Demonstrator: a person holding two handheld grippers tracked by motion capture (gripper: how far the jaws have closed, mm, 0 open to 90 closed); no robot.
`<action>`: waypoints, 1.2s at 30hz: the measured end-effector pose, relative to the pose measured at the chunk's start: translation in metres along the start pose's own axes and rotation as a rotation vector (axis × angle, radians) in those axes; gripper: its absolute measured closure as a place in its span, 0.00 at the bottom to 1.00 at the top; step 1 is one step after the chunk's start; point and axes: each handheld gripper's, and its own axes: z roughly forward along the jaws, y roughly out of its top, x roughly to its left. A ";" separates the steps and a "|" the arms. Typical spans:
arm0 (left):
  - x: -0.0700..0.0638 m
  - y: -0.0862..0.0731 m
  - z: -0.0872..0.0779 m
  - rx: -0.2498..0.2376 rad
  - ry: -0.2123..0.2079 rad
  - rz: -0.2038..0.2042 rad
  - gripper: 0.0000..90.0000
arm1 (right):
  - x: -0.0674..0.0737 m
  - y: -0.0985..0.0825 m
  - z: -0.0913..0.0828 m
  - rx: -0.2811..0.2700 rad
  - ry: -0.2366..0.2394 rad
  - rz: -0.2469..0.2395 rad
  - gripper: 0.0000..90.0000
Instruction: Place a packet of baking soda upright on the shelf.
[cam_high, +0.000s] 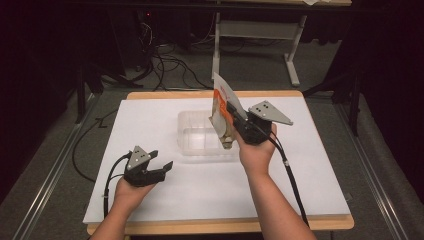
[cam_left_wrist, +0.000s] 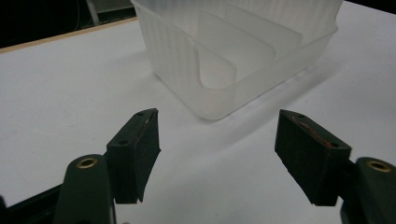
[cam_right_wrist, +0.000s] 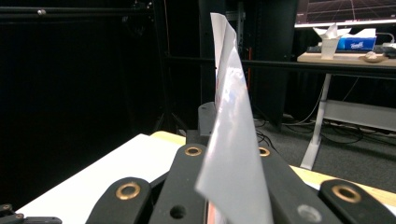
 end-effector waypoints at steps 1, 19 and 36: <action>0.000 0.000 0.000 0.003 -0.002 0.000 0.35 | 0.001 -0.002 0.004 0.001 0.004 0.003 1.00; 0.001 0.000 0.000 -0.001 -0.005 -0.008 0.35 | -0.003 -0.026 0.049 0.019 -0.031 0.040 1.00; 0.001 0.000 0.002 0.000 -0.009 -0.009 0.35 | -0.001 -0.047 0.070 0.026 -0.043 0.050 1.00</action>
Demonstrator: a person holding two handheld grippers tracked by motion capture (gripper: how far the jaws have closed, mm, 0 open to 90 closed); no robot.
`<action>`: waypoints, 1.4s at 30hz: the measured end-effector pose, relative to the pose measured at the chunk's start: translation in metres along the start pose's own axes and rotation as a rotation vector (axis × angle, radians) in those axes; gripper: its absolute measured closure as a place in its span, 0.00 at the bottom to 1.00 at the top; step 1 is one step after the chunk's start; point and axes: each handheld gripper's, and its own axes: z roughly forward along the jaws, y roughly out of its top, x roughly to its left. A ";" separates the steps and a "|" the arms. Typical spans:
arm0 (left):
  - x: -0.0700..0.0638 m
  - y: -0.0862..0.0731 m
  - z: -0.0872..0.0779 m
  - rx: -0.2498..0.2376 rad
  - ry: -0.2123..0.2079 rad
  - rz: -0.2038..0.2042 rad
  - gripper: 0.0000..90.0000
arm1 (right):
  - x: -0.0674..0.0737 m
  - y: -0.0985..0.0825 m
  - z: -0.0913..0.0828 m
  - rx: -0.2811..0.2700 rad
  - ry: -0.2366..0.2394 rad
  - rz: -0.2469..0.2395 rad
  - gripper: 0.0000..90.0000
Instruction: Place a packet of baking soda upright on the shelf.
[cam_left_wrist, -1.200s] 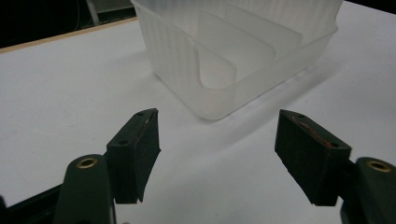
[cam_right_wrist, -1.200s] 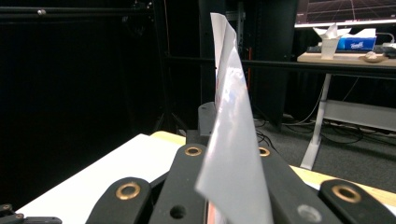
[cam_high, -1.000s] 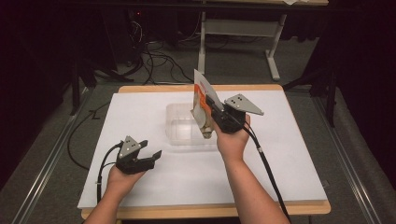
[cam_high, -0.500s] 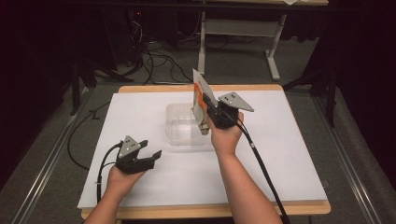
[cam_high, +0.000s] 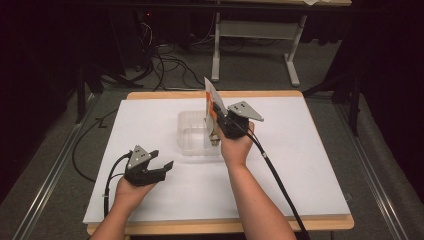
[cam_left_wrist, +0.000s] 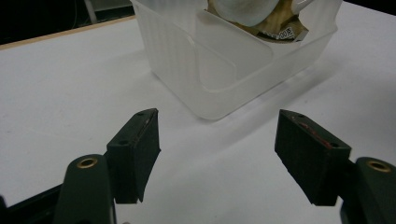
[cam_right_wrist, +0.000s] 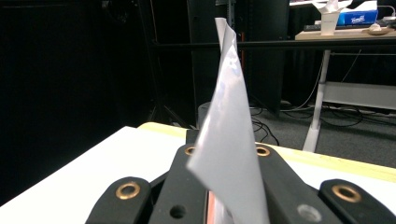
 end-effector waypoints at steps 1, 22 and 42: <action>0.000 0.000 0.000 0.000 0.000 0.000 0.35 | 0.000 0.000 0.000 0.000 0.000 0.000 1.00; -0.001 0.000 0.000 0.001 -0.003 0.002 0.35 | 0.002 -0.017 0.005 0.036 0.030 -0.010 1.00; -0.001 0.000 0.001 0.005 -0.005 0.003 0.35 | 0.000 -0.028 0.010 0.042 0.016 -0.011 1.00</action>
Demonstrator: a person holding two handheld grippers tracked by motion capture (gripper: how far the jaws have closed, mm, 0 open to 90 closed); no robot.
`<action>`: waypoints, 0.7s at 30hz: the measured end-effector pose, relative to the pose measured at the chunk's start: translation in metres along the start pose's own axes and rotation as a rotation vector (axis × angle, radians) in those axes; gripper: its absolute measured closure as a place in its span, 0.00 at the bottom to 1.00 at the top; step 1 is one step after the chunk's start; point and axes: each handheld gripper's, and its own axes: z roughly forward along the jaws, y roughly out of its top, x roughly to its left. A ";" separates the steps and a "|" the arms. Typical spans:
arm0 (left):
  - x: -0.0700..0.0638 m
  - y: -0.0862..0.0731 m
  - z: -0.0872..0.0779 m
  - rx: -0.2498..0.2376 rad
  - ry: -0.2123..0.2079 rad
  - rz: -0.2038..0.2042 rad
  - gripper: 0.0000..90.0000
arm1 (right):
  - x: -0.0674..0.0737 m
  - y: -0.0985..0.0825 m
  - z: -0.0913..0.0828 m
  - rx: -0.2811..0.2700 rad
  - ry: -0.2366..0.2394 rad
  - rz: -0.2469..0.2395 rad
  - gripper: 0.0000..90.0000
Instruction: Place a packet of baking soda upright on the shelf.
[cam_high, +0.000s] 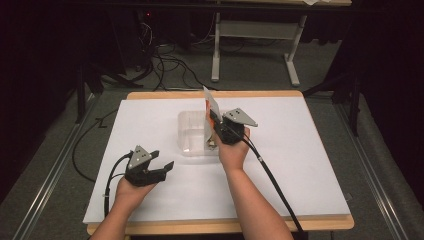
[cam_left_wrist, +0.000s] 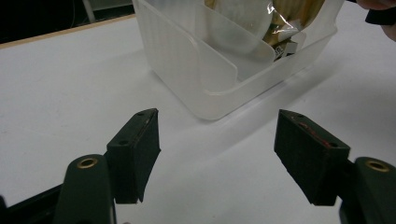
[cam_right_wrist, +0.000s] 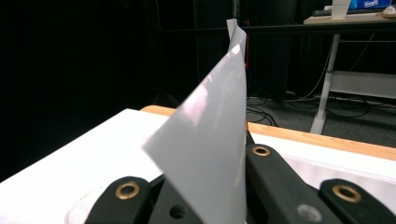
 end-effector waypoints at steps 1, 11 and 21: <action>0.000 0.000 0.000 0.000 0.000 0.000 0.35 | 0.000 0.000 0.000 0.000 0.000 0.000 1.00; 0.000 0.000 0.000 0.001 0.000 0.001 0.35 | -0.002 -0.010 0.004 0.030 -0.003 0.001 1.00; 0.000 0.000 0.001 0.000 0.001 0.001 0.35 | 0.001 -0.023 0.005 0.055 0.005 0.005 1.00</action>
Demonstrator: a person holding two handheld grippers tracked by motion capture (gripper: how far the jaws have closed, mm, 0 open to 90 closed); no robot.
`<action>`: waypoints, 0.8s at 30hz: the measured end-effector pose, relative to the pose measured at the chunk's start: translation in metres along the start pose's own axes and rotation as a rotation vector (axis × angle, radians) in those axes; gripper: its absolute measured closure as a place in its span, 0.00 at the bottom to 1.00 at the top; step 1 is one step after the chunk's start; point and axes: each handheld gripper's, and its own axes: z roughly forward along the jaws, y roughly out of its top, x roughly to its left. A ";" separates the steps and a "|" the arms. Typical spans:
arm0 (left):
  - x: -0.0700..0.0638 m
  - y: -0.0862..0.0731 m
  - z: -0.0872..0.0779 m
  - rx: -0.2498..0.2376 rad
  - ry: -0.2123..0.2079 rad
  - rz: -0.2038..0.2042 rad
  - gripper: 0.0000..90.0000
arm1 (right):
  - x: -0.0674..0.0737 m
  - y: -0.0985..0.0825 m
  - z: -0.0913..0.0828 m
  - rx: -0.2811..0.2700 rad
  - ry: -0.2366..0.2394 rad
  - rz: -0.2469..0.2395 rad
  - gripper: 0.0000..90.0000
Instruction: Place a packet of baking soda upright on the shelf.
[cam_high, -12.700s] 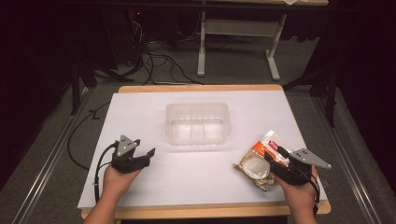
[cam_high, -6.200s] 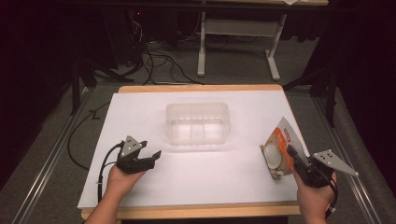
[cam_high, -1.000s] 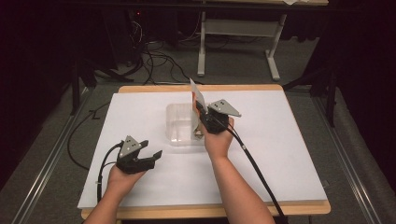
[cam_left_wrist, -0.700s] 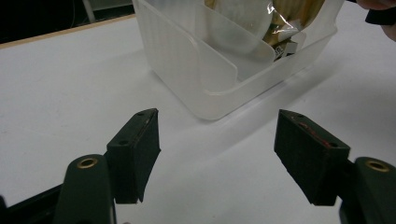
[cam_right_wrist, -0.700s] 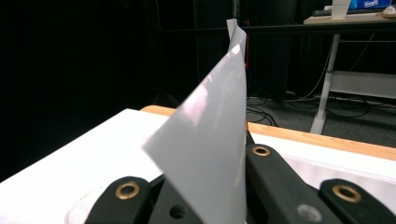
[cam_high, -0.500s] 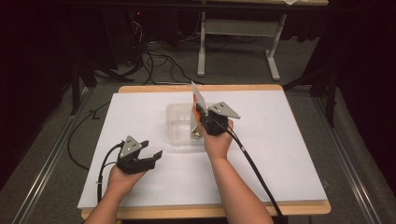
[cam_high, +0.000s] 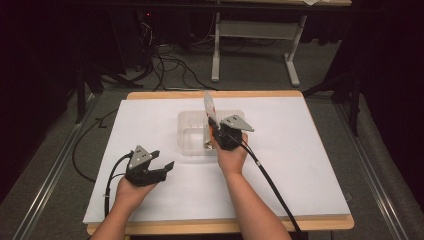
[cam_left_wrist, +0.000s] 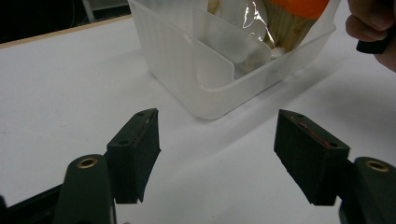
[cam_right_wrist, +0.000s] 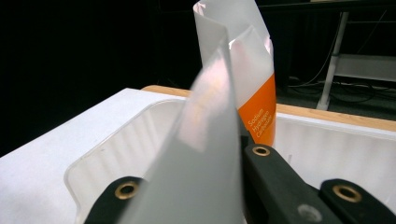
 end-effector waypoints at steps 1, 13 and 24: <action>0.000 0.000 0.000 0.000 0.000 0.000 0.35 | 0.000 0.000 -0.001 0.001 0.000 -0.003 1.00; -0.001 0.000 0.000 0.000 0.000 0.002 0.35 | 0.000 0.001 -0.005 0.009 0.003 0.004 0.99; 0.000 0.000 0.000 -0.001 0.001 0.001 0.35 | -0.001 0.009 -0.008 0.027 0.008 0.005 0.91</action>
